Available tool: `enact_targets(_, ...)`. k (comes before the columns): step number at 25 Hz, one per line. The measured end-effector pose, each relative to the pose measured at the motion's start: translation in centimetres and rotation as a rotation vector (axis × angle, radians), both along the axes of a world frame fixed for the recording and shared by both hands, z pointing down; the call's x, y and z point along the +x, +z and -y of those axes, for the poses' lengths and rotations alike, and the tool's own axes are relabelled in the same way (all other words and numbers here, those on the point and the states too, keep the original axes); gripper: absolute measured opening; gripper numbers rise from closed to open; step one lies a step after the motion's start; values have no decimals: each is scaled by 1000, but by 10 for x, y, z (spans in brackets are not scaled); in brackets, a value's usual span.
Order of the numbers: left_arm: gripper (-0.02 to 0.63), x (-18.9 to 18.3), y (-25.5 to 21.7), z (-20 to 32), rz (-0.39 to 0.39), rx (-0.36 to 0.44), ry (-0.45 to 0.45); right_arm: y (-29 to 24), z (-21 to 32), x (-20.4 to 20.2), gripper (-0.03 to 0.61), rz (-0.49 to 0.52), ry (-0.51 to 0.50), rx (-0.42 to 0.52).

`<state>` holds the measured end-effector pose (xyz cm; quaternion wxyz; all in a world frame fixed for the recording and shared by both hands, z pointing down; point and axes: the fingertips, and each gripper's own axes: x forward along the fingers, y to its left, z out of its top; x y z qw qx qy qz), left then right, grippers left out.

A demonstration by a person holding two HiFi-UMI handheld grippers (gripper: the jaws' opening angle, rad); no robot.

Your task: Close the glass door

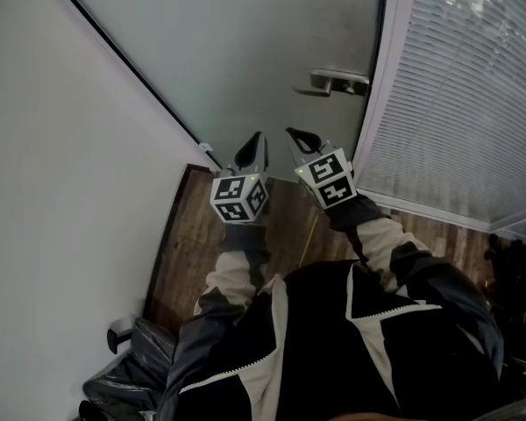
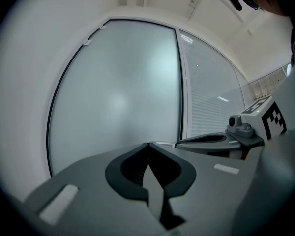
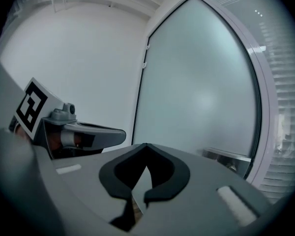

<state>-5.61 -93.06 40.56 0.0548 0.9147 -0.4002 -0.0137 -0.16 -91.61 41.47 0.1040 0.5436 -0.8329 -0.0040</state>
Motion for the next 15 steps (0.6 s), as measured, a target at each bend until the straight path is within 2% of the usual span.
enact_targets(15,0,4,-3,-8,8,11,16,-4,-8,-9,0,-43,-6,32)
